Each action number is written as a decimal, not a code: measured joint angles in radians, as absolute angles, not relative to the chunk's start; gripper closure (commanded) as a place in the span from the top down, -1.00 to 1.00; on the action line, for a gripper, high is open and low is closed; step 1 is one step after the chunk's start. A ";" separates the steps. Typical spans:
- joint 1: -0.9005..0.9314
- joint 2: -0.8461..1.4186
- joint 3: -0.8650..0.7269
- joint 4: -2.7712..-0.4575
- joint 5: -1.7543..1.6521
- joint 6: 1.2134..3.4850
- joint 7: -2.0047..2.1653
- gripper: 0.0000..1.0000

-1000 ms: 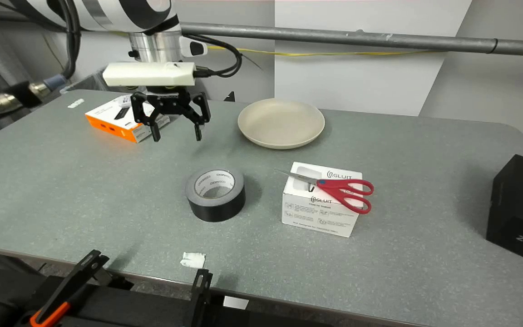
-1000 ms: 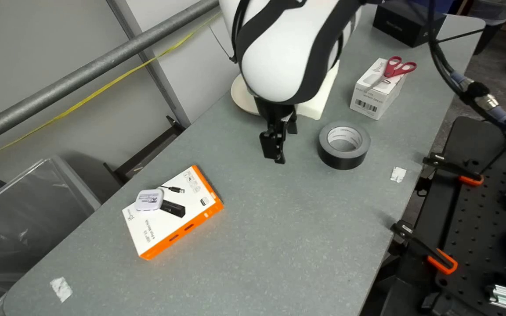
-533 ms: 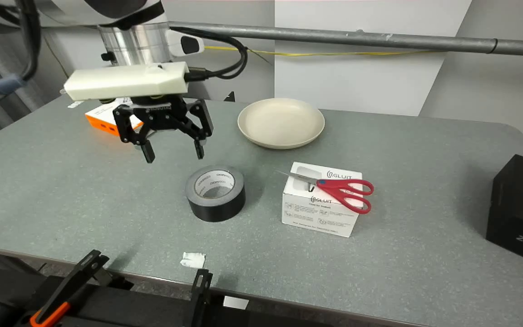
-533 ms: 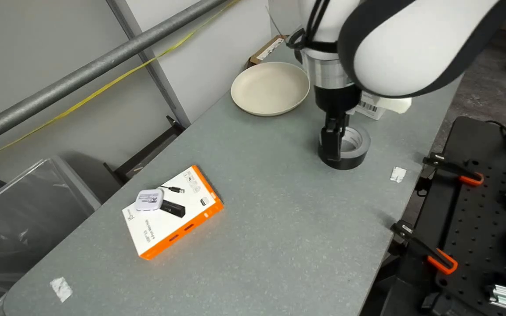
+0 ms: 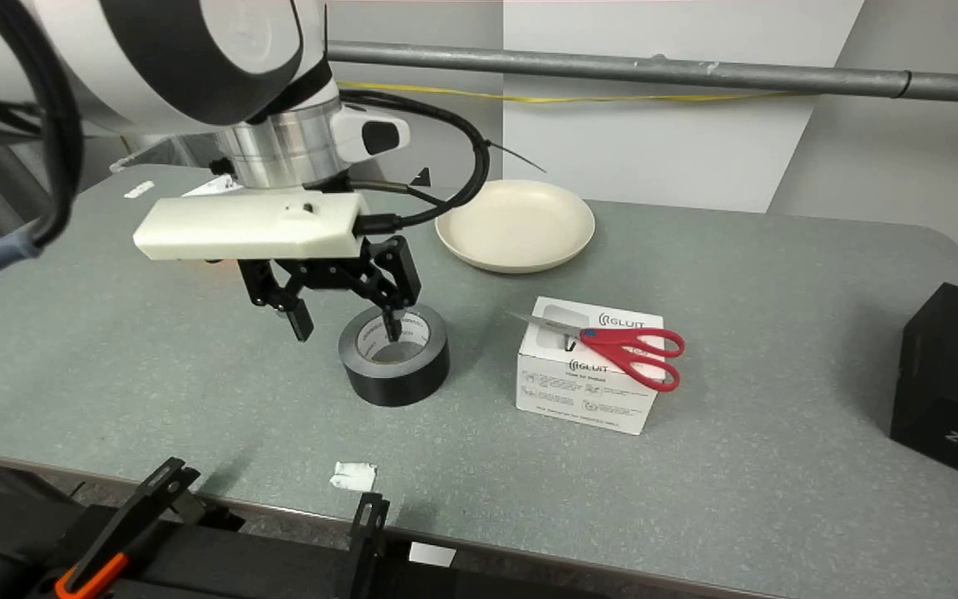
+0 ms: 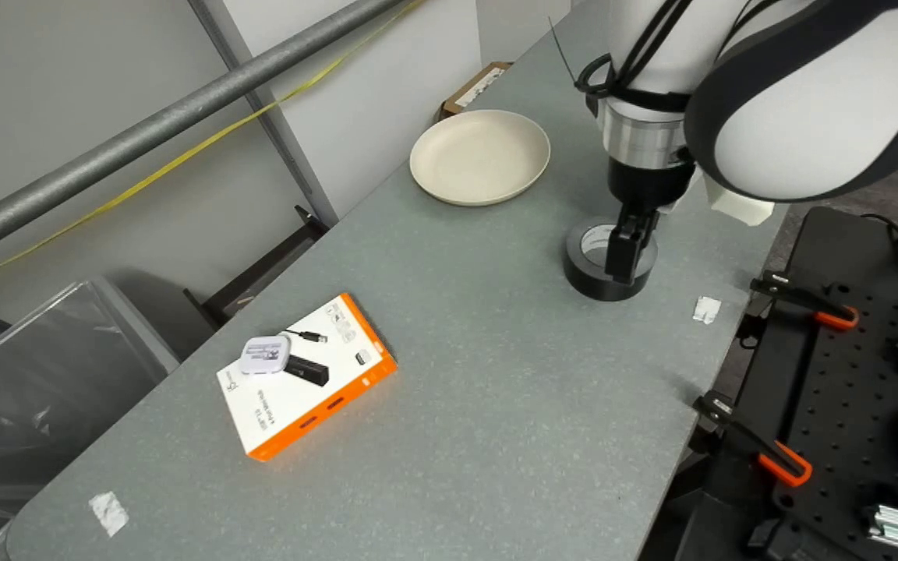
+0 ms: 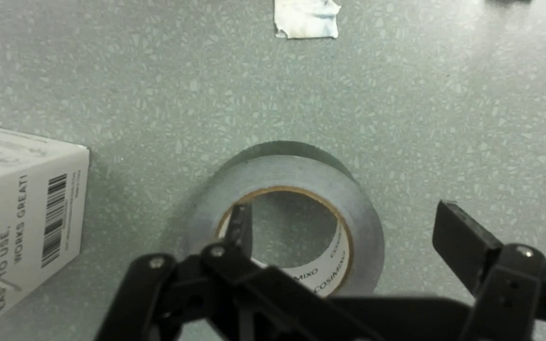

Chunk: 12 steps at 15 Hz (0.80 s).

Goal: Put the black masking tape on the plate

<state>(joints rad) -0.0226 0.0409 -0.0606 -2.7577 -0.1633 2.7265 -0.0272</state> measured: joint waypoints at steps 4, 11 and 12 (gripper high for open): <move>-0.023 0.107 -0.078 -2.759 -0.212 2.815 0.049 1.00; -0.010 0.209 -0.097 -2.736 -0.215 2.925 0.065 0.02; -0.003 0.216 -0.095 -2.734 -0.214 2.937 0.065 -0.15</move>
